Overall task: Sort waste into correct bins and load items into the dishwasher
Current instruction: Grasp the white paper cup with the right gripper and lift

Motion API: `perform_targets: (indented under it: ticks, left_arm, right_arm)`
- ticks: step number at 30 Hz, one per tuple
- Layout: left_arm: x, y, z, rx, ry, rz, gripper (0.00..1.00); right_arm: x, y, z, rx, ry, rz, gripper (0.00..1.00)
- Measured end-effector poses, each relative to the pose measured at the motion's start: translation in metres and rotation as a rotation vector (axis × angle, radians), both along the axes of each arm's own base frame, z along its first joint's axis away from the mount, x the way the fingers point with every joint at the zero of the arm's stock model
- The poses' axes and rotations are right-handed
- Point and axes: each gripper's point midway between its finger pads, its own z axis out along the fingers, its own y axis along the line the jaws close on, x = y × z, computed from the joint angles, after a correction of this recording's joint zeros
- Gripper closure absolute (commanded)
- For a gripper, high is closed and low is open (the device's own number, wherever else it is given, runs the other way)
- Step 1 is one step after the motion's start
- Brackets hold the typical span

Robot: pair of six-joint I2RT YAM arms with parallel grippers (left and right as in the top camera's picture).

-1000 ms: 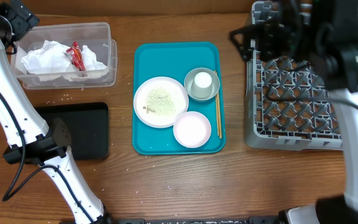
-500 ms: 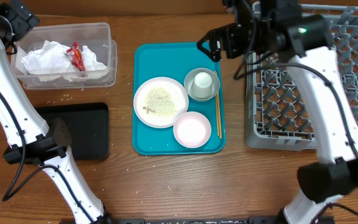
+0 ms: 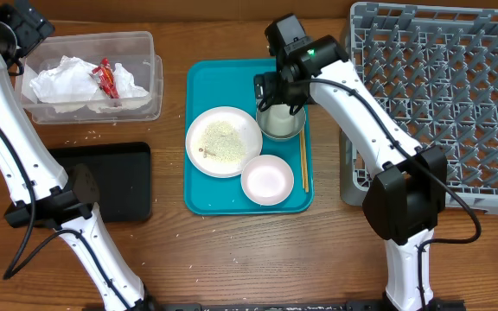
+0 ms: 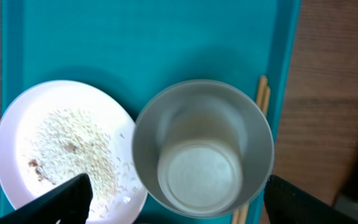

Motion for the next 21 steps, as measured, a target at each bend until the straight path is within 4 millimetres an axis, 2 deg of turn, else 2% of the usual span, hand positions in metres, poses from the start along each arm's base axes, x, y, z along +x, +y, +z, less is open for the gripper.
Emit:
perform_targets:
  ticks: [6,12,21]
  left_arm:
    - [0.000,0.000,0.000,0.000,0.000,0.000,0.00]
    - [0.000,0.000,0.000,0.000,0.000,0.000,0.00]
    - [0.000,0.000,0.000,0.000,0.000,0.000,0.00]
  right_arm:
    - [-0.006,-0.010,-0.011,-0.024,0.039,-0.103,0.12]
    - [-0.011,-0.015,-0.044,-0.039,0.067,-0.136,0.12]
    - [-0.004,-0.010,-0.047,-0.017,0.035,-0.146,0.12]
